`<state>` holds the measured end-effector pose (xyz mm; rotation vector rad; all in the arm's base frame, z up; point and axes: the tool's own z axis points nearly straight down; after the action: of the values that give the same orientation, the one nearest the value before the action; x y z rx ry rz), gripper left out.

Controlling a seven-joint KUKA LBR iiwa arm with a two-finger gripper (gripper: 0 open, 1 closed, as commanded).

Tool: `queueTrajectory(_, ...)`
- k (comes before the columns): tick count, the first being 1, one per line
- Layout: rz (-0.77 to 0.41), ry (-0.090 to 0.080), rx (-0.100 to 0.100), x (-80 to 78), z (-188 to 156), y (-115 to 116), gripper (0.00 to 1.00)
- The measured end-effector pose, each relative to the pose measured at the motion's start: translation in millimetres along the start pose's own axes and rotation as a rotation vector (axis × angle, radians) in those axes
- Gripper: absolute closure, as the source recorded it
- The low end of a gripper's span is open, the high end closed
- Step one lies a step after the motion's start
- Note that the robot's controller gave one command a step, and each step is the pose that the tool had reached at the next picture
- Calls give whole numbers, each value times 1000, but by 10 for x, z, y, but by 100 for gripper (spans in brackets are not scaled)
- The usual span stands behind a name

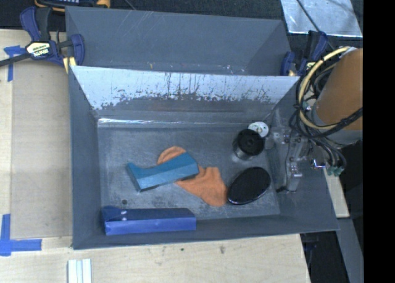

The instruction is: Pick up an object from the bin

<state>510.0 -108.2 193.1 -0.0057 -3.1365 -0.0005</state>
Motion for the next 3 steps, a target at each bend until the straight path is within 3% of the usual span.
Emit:
queueTrajectory(1, -3, -9, 1, -17, -47, 5, 0)
queueTrajectory(2, -59, -16, 3, -286, 386, 40, 0)
queueTrajectory(3, -268, -6, 1, -191, 721, 176, 0)
